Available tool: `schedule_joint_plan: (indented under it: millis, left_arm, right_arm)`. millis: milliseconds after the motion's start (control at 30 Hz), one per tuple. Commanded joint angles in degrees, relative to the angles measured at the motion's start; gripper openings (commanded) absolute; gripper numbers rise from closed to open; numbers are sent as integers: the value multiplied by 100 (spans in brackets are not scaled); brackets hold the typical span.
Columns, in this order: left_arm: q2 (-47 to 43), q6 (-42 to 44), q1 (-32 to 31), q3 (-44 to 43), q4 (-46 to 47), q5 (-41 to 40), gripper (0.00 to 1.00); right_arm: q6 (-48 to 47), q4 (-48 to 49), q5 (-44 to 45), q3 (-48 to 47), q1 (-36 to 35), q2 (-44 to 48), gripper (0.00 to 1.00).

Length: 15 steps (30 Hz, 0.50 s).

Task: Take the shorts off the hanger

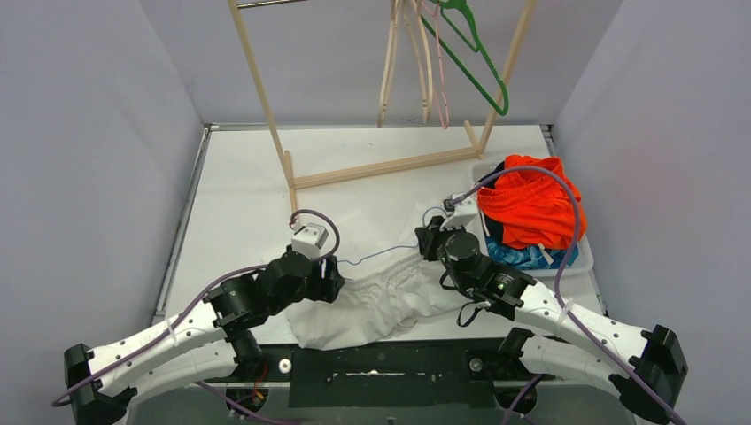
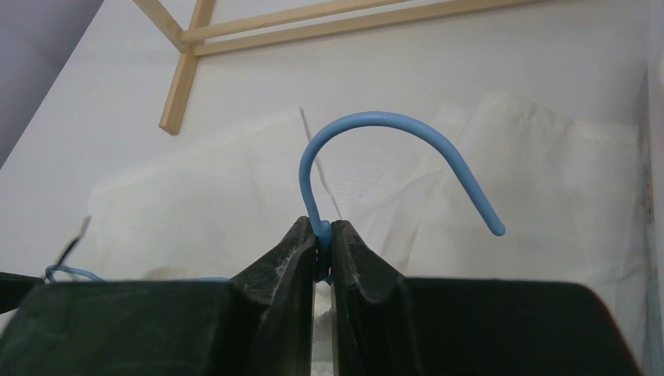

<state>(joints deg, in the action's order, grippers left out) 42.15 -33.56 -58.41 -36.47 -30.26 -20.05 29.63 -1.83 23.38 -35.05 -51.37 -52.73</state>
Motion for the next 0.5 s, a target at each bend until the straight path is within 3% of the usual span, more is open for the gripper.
schedule_joint_plan:
  millis: [0,467]
  left_arm:
    - [124,223,14,-279,230,283,61]
    - [378,575,11,-430,83,320,65]
  right_arm:
    - [-294,438,-408,-316,29,66,0]
    - [-1000,512,-1459,-188,27,292,0]
